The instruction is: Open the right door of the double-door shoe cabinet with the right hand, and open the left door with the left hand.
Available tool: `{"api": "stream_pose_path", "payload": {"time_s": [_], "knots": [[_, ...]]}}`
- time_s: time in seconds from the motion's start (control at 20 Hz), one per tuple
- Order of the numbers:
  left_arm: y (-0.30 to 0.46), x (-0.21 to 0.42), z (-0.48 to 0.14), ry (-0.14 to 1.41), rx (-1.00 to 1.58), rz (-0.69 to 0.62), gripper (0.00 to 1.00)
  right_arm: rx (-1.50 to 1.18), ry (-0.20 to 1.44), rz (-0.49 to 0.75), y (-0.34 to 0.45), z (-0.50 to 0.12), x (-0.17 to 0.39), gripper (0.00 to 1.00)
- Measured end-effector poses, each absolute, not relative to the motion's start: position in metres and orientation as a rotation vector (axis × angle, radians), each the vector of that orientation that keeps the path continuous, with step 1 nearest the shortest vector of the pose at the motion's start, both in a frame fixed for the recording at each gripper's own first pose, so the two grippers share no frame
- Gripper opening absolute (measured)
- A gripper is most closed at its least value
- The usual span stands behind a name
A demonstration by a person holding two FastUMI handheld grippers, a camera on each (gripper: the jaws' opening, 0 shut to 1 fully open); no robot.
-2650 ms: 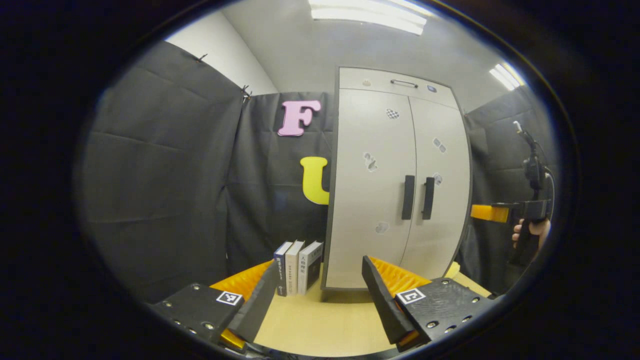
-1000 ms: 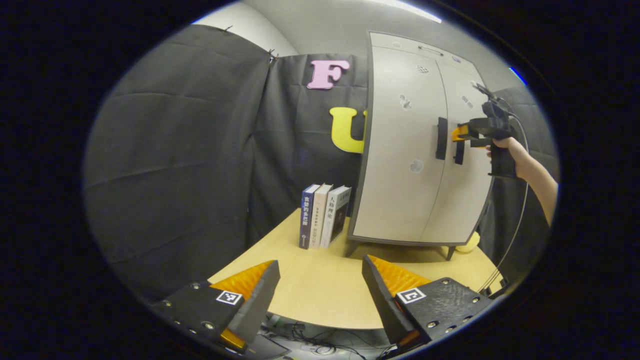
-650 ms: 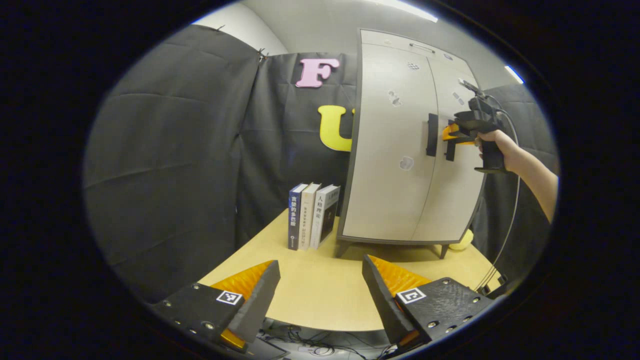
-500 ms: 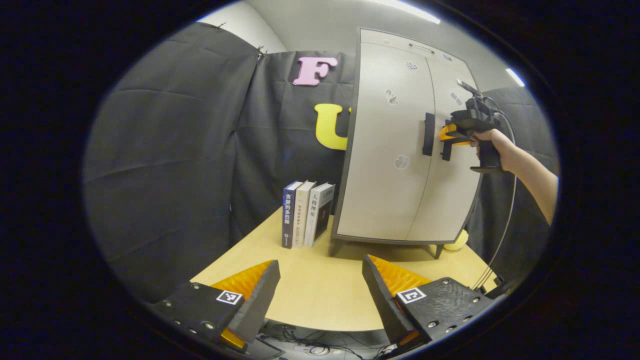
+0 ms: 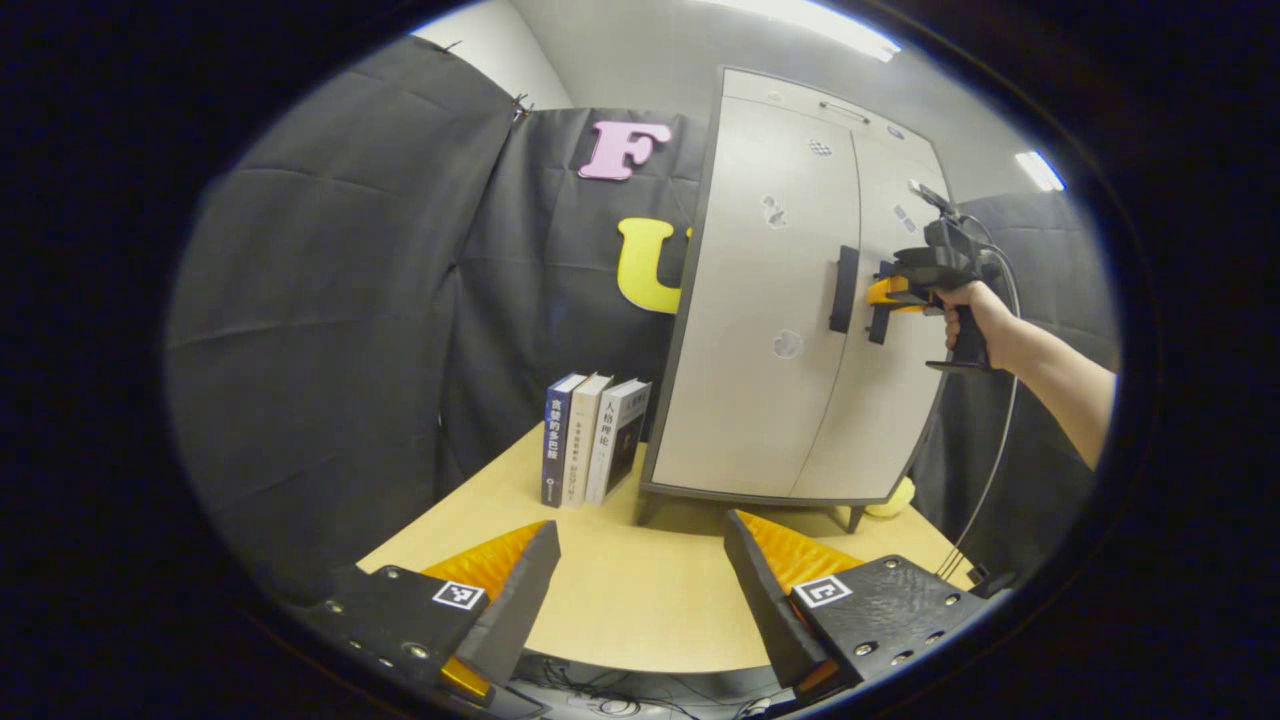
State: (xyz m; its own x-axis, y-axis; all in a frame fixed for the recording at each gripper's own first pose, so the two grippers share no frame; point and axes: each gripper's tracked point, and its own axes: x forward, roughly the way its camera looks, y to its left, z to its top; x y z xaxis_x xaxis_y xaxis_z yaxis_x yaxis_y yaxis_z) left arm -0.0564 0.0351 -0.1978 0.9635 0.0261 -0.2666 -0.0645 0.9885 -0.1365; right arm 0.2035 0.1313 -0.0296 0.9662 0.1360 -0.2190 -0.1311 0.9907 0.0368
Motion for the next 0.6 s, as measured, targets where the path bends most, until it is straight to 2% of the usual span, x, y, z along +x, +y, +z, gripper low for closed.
{"api": "stream_pose_path", "payload": {"time_s": [0.35,0.6], "knots": [[0.013,-0.031,-0.176,0.254,-0.137,-0.013,0.95,0.020,0.217,0.184,0.125,-0.031,0.184,0.08],[-0.013,-0.034,-0.167,0.260,-0.097,-0.021,0.95,0.020,0.199,0.229,0.121,-0.028,0.166,0.08]]}}
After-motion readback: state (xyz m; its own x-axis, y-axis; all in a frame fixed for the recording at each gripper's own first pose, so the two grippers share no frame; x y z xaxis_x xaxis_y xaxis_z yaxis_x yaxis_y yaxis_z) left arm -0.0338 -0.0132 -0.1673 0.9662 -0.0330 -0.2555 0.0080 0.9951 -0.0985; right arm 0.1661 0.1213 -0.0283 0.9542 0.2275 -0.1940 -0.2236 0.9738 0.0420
